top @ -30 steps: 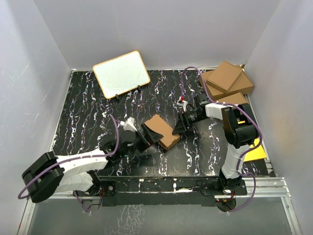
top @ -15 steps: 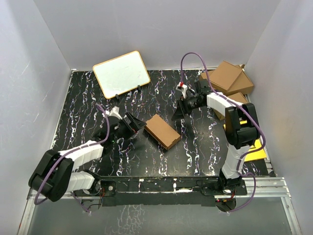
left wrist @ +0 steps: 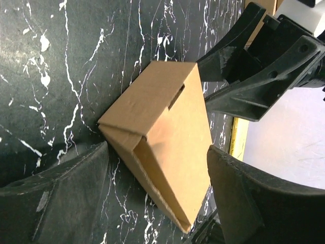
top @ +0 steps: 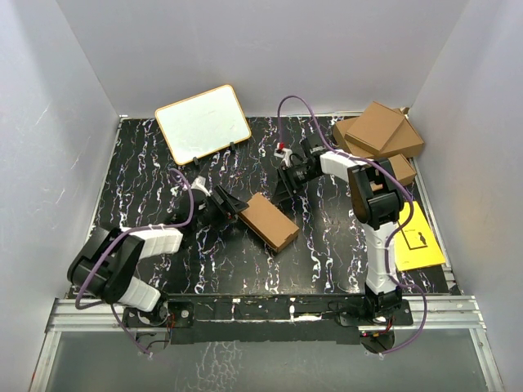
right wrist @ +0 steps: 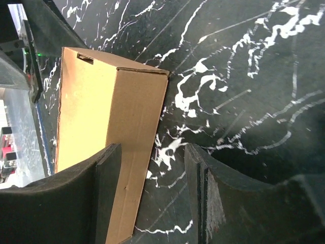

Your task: Fold the paper box

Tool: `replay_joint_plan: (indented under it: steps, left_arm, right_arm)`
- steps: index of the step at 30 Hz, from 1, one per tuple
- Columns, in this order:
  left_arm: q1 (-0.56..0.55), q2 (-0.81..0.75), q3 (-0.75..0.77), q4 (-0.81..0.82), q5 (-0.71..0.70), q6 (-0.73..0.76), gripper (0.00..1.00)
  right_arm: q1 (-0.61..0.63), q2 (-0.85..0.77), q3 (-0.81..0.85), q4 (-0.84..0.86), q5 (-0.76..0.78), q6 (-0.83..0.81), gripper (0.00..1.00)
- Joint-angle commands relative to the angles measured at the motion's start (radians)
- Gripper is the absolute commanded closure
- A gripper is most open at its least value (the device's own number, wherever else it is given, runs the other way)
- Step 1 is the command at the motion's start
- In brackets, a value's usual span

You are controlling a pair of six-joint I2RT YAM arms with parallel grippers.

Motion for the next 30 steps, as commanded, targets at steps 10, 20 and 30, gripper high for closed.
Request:
replay_joint_plan:
  steps: [10, 20, 30]
  left_arm:
    - [0.009, 0.077, 0.057, 0.035, 0.008, -0.007, 0.38]
    - [0.008, 0.075, 0.055, 0.028, 0.025, -0.008, 0.51]
    - [0.008, 0.085, 0.066, 0.024, 0.048, -0.009, 0.6]
  right_arm:
    - [0.018, -0.05, 0.078, -0.014, -0.052, 0.039, 0.45]
    - [0.032, -0.108, -0.054, 0.111, -0.135, 0.134, 0.43]
    - [0.061, -0.075, -0.064, 0.112, -0.108, 0.139, 0.53]
